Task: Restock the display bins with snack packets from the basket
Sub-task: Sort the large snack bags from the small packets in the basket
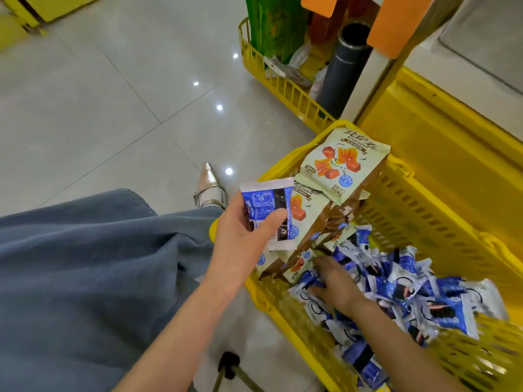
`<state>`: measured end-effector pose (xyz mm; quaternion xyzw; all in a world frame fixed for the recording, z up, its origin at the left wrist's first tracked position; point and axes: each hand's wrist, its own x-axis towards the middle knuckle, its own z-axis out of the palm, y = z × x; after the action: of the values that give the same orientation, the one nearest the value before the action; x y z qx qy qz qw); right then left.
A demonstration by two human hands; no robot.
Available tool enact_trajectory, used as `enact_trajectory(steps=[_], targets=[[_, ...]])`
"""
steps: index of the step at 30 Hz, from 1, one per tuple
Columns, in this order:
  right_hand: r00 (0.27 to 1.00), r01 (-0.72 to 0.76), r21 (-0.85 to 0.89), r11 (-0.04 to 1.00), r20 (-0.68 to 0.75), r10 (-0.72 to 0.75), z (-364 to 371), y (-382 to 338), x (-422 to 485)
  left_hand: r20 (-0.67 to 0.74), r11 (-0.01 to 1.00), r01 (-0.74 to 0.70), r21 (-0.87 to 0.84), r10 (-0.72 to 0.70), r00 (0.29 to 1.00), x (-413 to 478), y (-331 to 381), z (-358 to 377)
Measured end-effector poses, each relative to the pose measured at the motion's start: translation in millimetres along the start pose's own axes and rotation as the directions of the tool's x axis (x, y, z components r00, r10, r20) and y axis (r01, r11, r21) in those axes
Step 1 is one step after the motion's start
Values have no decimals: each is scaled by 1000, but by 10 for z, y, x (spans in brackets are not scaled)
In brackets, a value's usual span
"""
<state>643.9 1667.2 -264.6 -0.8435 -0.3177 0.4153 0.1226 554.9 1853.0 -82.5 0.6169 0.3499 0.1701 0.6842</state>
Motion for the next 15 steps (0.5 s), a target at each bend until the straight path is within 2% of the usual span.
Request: enact_trajectory(steps=[3, 10, 15], targets=[[998, 6, -277, 961, -59, -23, 82, 38, 53, 17, 1000, 8, 0, -8, 1000, 24, -7, 41], [993, 1, -387, 922, -112, -48, -26, 249, 25, 84, 1000, -20, -11, 21, 996, 9, 14, 66], [999, -18, -436, 900, -34, 3, -217, 467, -82, 62, 1000, -16, 21, 15, 998, -12, 1, 95]])
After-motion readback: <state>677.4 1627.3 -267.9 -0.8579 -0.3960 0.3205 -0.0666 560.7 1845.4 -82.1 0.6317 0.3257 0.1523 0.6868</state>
